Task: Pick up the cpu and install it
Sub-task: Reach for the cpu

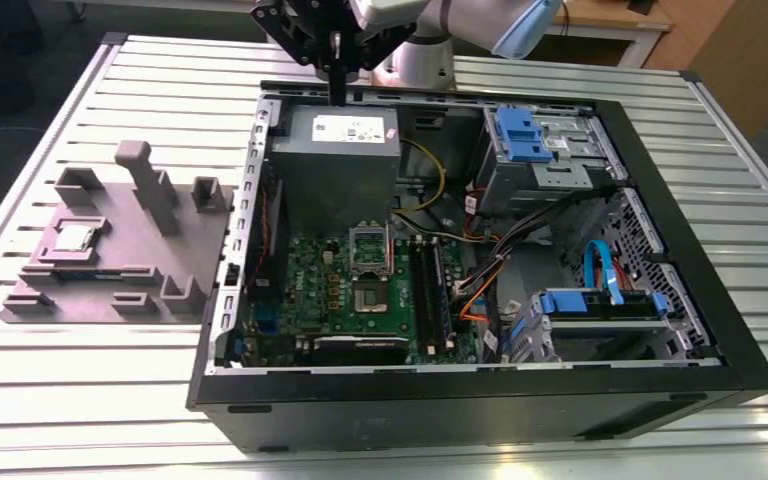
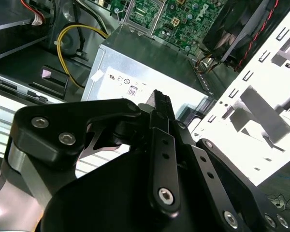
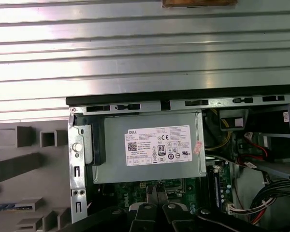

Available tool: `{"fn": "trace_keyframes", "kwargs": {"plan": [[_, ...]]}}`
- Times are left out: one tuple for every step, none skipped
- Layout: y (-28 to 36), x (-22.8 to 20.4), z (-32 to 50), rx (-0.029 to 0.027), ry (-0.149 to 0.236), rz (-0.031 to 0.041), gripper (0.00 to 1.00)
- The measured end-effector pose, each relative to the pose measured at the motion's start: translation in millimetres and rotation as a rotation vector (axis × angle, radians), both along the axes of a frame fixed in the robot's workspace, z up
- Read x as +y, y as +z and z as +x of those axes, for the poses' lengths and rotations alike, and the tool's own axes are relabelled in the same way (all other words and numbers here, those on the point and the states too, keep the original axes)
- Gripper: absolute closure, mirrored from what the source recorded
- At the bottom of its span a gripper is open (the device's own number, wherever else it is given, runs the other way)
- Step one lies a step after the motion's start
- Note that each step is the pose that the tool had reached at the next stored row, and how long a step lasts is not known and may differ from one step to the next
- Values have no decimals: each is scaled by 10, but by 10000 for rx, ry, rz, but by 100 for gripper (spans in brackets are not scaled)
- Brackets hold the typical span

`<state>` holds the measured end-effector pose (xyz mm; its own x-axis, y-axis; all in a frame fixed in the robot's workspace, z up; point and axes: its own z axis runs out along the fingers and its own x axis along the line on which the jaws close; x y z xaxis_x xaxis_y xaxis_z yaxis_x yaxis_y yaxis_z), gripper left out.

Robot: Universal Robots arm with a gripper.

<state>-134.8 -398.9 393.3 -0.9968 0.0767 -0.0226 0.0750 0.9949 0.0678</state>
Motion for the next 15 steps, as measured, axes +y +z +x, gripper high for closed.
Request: {"fn": "trace_keyframes", "kwargs": {"plan": [[0, 0, -2, 0, 0, 0, 90], [0, 0, -4, 0, 0, 0, 90], [0, 0, -6, 0, -1, 0, 90], [0, 0, -8, 0, -1, 0, 90], [0, 0, -11, 0, -1, 0, 90], [0, 0, -13, 0, -1, 0, 90], [0, 0, -16, 0, -1, 0, 90], [0, 0, -18, 0, -1, 0, 90], [0, 0, -20, 0, 0, 0, 90], [0, 0, -26, 0, -1, 1, 90], [0, 0, -31, 0, -1, 0, 90], [0, 0, -32, 0, 0, 0, 90], [0, 0, -34, 0, 0, 0, 90], [0, 0, -36, 0, -1, 0, 90], [0, 0, -38, 0, -1, 0, 90]]}}
